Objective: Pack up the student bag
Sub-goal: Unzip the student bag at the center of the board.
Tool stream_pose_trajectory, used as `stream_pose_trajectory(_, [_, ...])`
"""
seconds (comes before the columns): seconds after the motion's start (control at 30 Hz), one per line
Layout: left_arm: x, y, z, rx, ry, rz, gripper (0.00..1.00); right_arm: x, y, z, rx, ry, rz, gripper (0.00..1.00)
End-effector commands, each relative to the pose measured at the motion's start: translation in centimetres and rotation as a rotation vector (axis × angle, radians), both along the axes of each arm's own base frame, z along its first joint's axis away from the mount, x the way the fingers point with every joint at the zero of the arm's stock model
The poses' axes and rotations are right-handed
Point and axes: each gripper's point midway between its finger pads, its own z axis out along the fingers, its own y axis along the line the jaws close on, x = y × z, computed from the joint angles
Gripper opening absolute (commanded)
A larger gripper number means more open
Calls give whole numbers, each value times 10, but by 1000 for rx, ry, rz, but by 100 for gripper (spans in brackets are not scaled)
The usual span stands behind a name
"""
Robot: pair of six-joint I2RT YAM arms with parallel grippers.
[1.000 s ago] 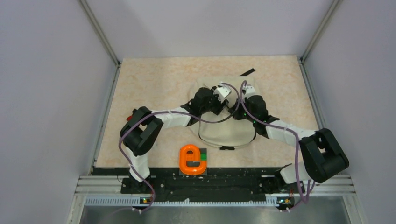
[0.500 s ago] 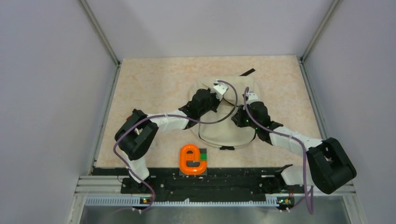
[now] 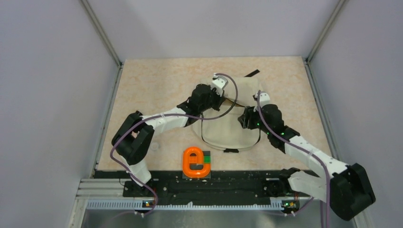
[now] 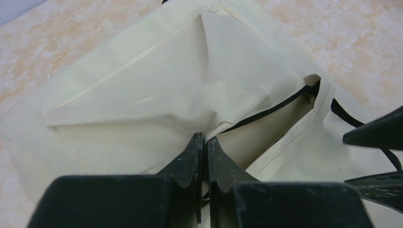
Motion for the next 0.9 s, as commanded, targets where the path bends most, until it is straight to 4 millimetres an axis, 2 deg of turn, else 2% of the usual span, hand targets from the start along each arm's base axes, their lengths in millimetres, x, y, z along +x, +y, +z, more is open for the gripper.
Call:
stream_pose_trajectory(0.0, [-7,-15,63,-133,-25,-73,0,15,-5,61,-38,-189,2,57])
stream_pose_trajectory(0.13, [-10,-15,66,-149,-7,-77,0,34,-3,80,-98,-274,13,63])
stream_pose_trajectory(0.27, [-11,-14,67,-150,3,-83,0,61,-1,82,-179,-347,10,64])
stream_pose_trajectory(0.37, [-11,-12,67,-148,8,-81,0,76,7,75,-235,-376,50,64])
stream_pose_trajectory(0.53, [-10,-11,67,-151,14,-77,0,89,11,48,-317,-369,88,64])
stream_pose_trajectory(0.67, [-9,-10,67,-152,15,-75,0,108,-10,47,-396,-391,-54,65])
stream_pose_trajectory(0.8, [-8,-9,66,-153,16,-67,0,123,-35,65,-436,-461,-231,65])
stream_pose_trajectory(0.87, [-6,-8,64,-150,18,-59,0,126,-40,76,-443,-501,-270,63])
